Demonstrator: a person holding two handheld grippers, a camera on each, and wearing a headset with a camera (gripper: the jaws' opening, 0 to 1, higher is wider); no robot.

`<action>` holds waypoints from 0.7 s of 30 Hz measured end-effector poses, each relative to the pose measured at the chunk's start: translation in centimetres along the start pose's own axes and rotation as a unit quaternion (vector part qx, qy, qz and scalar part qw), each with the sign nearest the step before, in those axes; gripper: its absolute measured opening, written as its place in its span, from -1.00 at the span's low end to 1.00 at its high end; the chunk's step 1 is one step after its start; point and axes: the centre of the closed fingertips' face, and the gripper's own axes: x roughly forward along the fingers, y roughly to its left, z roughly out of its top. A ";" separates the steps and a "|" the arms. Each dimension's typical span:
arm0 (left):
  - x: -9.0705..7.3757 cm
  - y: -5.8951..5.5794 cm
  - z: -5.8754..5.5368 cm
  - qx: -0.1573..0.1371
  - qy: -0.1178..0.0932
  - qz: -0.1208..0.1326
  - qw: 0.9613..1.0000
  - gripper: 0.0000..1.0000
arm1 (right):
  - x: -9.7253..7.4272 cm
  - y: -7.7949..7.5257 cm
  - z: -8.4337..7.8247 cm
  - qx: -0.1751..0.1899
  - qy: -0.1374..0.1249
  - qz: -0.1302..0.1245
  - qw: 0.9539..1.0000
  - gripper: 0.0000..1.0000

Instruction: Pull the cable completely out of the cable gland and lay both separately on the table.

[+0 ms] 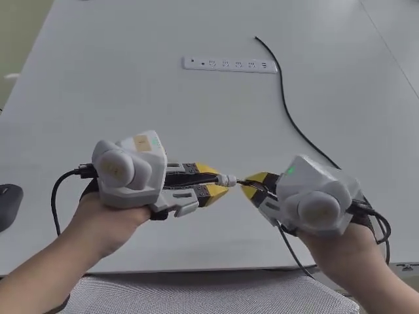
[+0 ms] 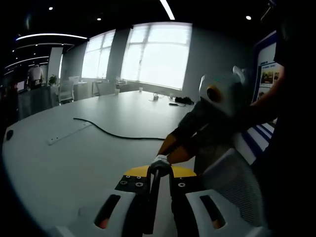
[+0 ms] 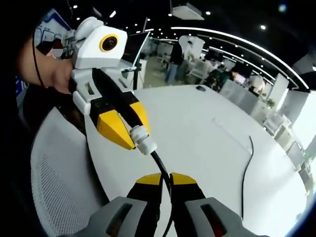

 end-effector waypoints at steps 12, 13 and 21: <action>0.1 0.3 0.0 -0.001 -0.001 0.000 1.000 -0.70 | 0.5 -1.0 -1.7 0.100 0.008 0.003 0.995 -0.99; 0.1 0.3 0.1 -0.001 -0.001 0.001 1.000 -0.70 | 0.6 -1.1 -1.8 0.104 0.008 0.003 0.995 -0.99; 0.0 0.5 0.2 0.000 -0.001 0.002 1.000 -0.70 | 0.5 -1.5 -3.4 0.148 0.023 -0.001 0.989 -1.00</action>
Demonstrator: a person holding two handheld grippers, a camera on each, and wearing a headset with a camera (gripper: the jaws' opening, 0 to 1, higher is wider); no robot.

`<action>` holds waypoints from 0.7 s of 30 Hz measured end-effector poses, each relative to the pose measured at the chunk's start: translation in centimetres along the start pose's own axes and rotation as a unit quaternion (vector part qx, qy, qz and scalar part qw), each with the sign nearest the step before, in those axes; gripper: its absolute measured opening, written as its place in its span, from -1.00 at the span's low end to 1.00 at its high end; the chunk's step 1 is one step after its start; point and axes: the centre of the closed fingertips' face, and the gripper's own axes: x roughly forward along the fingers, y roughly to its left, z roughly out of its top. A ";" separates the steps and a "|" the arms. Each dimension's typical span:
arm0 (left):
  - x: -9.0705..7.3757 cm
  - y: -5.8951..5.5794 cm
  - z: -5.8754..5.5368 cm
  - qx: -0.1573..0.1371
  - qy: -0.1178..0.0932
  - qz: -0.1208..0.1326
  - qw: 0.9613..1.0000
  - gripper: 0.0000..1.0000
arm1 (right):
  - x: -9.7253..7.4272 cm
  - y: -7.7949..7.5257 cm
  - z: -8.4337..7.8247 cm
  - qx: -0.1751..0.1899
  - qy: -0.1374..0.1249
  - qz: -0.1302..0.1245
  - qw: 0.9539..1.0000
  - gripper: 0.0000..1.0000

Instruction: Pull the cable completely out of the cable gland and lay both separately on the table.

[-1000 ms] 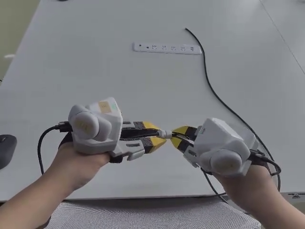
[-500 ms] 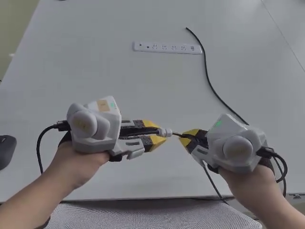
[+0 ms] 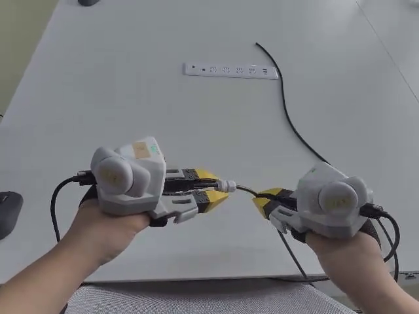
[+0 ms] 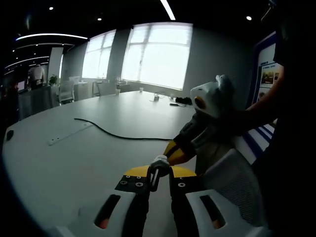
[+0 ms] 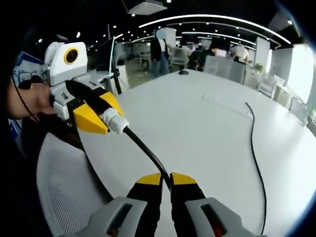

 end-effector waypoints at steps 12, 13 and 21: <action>0.0 0.0 0.1 -0.002 -0.002 0.003 1.000 -0.70 | 0.0 -1.0 -2.1 0.085 0.015 -0.004 0.996 -1.00; 0.0 0.0 0.1 -0.001 -0.002 0.003 1.000 -0.70 | 0.0 -1.1 -2.3 0.087 0.017 -0.006 0.996 -1.00; -0.1 -0.1 0.1 -0.003 -0.002 0.005 1.000 -0.70 | -0.1 -2.0 -3.8 0.128 0.022 -0.013 0.991 -1.00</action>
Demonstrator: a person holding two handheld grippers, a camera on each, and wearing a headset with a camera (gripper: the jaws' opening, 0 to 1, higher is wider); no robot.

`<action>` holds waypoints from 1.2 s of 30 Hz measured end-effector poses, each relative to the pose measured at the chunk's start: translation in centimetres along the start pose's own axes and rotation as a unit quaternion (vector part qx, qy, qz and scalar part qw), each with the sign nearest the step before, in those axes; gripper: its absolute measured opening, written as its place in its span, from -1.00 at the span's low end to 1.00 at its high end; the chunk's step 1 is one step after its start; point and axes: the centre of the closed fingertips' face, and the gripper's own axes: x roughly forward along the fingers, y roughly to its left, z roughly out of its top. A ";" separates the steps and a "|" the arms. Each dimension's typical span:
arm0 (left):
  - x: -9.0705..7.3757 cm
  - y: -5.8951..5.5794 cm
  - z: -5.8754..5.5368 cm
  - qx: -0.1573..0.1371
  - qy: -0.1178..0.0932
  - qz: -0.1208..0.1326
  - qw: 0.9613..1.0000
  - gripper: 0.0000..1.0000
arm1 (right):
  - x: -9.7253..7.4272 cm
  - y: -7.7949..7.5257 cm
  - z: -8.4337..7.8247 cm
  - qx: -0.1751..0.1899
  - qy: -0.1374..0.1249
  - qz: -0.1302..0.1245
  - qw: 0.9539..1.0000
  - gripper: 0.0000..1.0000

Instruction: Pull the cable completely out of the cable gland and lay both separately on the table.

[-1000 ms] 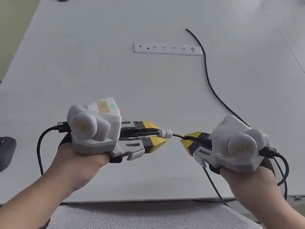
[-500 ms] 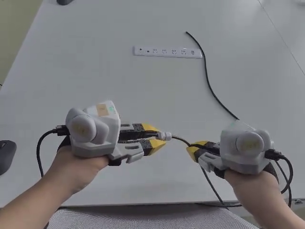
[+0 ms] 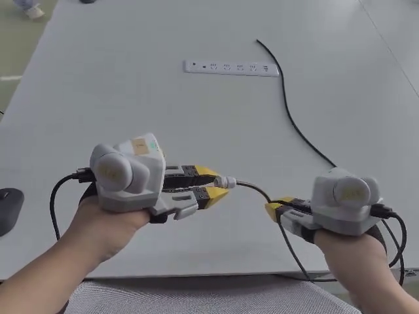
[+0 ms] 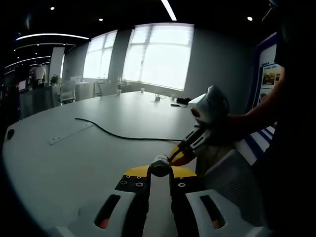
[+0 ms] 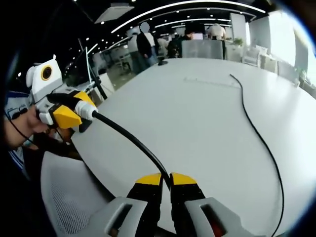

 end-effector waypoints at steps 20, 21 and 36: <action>0.0 -0.4 -0.1 -0.003 0.000 0.000 1.000 -0.70 | -0.6 -1.6 -1.7 0.028 -0.011 -0.009 0.999 -1.00; 0.0 -0.5 -0.2 -0.004 0.000 0.000 1.000 -0.70 | -0.6 -1.7 -1.7 0.029 -0.010 -0.008 1.000 -1.00; 0.2 -0.5 -0.5 -0.007 0.004 -0.004 1.000 -0.70 | -0.9 -1.3 -0.9 0.004 -0.008 -0.012 1.000 -1.00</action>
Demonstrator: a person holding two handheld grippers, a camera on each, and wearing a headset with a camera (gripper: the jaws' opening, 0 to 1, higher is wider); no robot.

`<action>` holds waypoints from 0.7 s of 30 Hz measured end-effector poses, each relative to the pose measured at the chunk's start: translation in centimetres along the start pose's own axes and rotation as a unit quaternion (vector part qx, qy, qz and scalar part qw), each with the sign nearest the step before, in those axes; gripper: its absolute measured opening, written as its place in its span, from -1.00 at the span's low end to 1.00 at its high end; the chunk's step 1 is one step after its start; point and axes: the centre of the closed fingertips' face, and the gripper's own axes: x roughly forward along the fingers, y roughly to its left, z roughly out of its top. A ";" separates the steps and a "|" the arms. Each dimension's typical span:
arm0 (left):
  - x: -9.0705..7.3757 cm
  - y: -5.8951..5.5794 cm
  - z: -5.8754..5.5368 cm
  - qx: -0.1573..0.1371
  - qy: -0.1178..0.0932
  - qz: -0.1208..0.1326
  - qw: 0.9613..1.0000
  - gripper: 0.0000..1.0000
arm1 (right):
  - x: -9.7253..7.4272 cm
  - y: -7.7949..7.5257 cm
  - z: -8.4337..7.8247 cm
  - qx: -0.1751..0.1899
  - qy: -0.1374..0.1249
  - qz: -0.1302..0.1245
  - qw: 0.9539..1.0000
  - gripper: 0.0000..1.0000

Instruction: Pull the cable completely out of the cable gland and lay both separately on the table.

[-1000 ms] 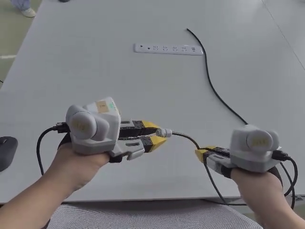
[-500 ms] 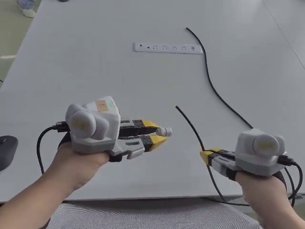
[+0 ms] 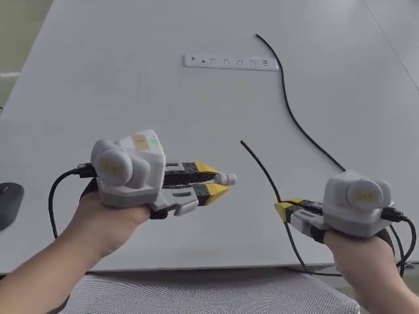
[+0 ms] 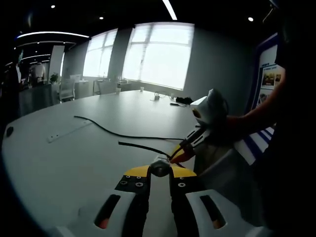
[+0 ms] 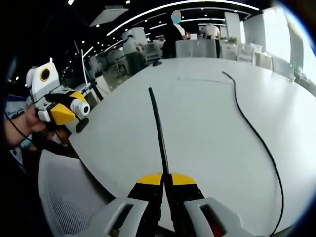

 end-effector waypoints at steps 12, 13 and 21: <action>0.4 0.2 -1.5 -0.005 0.004 -0.002 1.000 -0.70 | 0.5 0.2 2.1 -0.051 0.010 0.003 0.999 -1.00; 0.4 0.3 -1.7 -0.006 0.004 -0.002 1.000 -0.70 | 0.6 0.2 2.1 -0.051 0.011 0.004 0.999 -1.00; 0.1 1.0 -3.3 -0.018 0.005 0.004 1.000 -0.69 | 1.6 0.6 3.6 -0.081 0.023 0.011 0.996 -1.00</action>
